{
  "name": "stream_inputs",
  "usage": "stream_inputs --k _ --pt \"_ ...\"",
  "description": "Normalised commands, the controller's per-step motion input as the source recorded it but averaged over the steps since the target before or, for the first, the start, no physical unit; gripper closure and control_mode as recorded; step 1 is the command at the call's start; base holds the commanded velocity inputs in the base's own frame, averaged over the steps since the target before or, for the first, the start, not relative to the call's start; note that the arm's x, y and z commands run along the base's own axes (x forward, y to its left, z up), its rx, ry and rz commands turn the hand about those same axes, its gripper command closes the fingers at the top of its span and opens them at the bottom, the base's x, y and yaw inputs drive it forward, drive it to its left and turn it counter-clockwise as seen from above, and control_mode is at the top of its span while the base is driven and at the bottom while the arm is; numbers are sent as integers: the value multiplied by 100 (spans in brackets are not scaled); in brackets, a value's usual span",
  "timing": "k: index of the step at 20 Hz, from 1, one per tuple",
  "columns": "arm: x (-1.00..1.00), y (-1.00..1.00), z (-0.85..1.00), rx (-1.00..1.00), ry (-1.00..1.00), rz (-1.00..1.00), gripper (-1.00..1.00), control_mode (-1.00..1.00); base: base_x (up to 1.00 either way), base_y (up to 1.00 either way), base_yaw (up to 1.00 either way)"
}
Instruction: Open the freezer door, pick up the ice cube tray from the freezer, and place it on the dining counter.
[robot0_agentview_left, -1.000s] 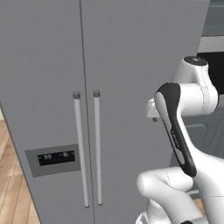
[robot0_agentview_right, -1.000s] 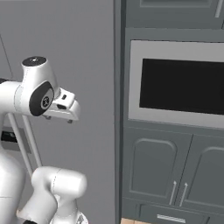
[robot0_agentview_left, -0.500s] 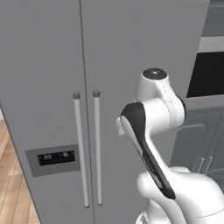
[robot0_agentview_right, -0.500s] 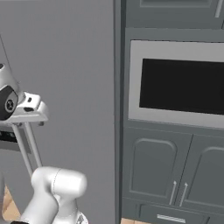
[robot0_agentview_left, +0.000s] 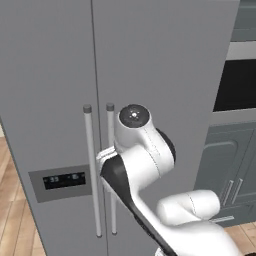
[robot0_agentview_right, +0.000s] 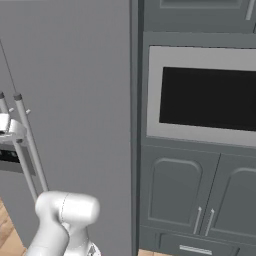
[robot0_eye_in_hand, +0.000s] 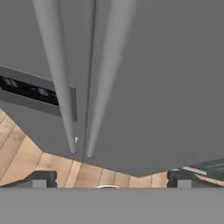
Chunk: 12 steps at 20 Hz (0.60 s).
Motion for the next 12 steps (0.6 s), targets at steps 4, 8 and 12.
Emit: stream_inputs --k 4,8,12 --pt "0 83 -14 2 -36 -4 -100 -100 0 0 0" --pt "14 52 -17 9 -25 -4 -100 -100 0 0 0" --pt "28 42 -27 10 -20 0 -100 -100 0 0 0"
